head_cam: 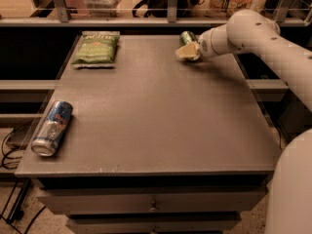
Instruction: Move green can near redbull can
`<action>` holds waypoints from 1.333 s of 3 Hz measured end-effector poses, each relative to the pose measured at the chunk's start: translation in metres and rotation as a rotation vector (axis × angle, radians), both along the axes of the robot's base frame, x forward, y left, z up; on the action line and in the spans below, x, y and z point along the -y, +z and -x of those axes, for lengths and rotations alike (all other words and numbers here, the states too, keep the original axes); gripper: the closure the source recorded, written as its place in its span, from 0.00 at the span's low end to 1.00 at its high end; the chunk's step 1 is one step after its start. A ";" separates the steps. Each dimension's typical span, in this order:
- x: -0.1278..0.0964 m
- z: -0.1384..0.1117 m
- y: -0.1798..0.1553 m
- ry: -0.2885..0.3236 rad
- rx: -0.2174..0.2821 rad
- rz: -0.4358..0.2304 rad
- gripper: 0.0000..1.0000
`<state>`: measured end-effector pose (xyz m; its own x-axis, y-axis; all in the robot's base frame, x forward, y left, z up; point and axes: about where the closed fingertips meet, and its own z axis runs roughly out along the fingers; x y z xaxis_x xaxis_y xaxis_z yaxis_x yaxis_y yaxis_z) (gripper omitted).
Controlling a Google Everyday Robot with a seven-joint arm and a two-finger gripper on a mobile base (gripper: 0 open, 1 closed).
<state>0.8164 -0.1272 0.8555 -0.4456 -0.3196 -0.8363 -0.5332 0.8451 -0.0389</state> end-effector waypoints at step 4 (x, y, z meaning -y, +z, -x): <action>-0.031 0.078 0.084 0.338 0.049 0.108 1.00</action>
Offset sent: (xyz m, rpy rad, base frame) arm -0.0277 0.0123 0.0651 -0.1511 -0.0589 0.1522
